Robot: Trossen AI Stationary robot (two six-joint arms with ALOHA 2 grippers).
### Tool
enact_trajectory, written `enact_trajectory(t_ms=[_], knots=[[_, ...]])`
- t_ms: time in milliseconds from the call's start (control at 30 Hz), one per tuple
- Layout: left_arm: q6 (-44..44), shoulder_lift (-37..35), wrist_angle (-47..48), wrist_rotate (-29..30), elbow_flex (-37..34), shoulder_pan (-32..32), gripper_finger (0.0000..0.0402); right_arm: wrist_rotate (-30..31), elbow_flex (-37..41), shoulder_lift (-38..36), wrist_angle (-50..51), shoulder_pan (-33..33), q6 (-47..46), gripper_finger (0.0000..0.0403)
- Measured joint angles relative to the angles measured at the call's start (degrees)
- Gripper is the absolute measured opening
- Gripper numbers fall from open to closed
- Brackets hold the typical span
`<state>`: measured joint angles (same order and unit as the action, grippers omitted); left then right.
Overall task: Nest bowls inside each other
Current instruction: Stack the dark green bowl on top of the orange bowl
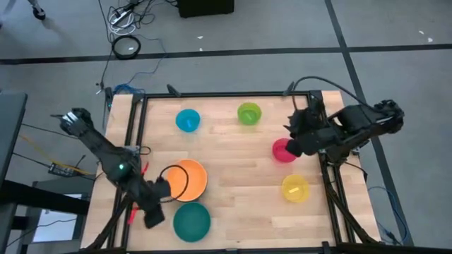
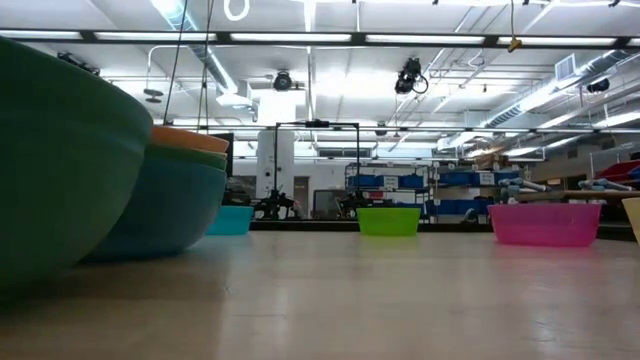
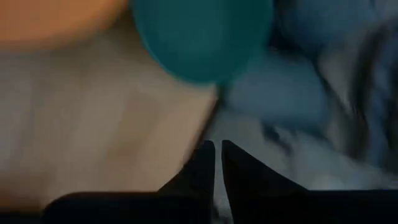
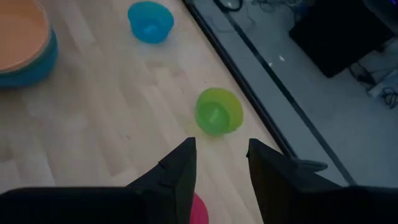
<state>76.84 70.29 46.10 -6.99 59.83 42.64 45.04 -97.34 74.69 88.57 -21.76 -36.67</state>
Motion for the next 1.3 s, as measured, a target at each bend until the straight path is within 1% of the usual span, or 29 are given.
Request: enact_trajectory(t_ms=[100, 133, 233, 300, 367, 433, 533, 633, 733, 800, 867, 967, 1033, 1133, 1200, 1300], knots=[[6.5, 3.0, -1.0, 15.4, 0.7, 1.5, 0.0039, 0.8, 1.8, -1.3, -0.2, -1.2, -0.7, 0.0131], [9.1, 4.0, -1.7, 19.6, 0.9, 1.8, 0.0039, 0.8, 2.4, -1.5, -0.2, -1.3, -0.7, 0.0131], [14.4, 7.5, -3.1, 28.6, 2.2, 2.8, 0.0039, -0.5, 4.3, -1.2, -0.3, -1.6, -0.7, 0.0131], [16.5, 10.2, -3.1, 31.8, 3.3, 3.3, 0.0039, -2.3, 5.6, -0.5, -0.4, -2.1, -0.3, 0.0130], [19.4, 12.9, -2.7, 32.1, 4.0, 3.4, 0.0039, -3.4, 7.1, 0.1, -0.6, -2.9, 0.0, 0.0131], [23.0, 15.4, -2.8, 31.1, 5.0, 3.4, 0.0039, -4.4, 8.8, 0.4, -1.1, -3.9, 0.4, 0.0131], [27.1, 18.7, -2.7, 26.6, 7.1, 3.4, 0.0039, -5.7, 11.5, 0.7, -2.9, -5.4, 0.7, 0.0132], [28.4, 21.2, -2.9, 24.1, 11.7, 3.9, 0.0039, -7.0, 13.9, 0.7, -4.1, -7.2, 0.8, 0.0132], [28.4, 22.8, -1.5, 25.6, 17.9, 4.8, 0.0039, -7.9, 16.2, 0.7, -5.5, -9.2, 0.8, 0.0132], [28.8, 24.2, 2.7, 26.4, 22.1, 5.5, 0.0039, -8.1, 17.3, 0.7, -6.1, -10.6, 0.7, 0.0132], [30.9, 26.1, 9.4, 25.5, 26.1, 6.0, 0.0039, -8.2, 18.7, 0.7, -7.4, -11.9, 0.7, 0.0132], [34.5, 28.8, 19.4, 20.1, 29.9, 6.8, 0.0039, -8.2, 20.3, 0.7, -9.5, -13.9, 0.7, 0.0132], [36.7, 29.9, 21.4, 19.5, 31.2, 7.5, 0.0039, -8.4, 21.3, 0.7, -11.1, -15.1, 0.7, 0.0132], [40.2, 30.9, 19.4, 21.3, 31.6, 8.4, 0.0040, -8.9, 21.9, 0.7, -12.8, -16.5, 0.8, 0.0132], [41.6, 31.7, 17.4, 20.3, 31.6, 8.5, 0.0044, -8.9, 22.0, 0.7, -12.8, -17.3, 0.8, 0.0132], [42.7, 33.4, 17.5, 17.2, 31.6, 8.5, 0.0060, -8.9, 22.0, 0.7, -12.9, -17.7, 0.8, 0.0132]])
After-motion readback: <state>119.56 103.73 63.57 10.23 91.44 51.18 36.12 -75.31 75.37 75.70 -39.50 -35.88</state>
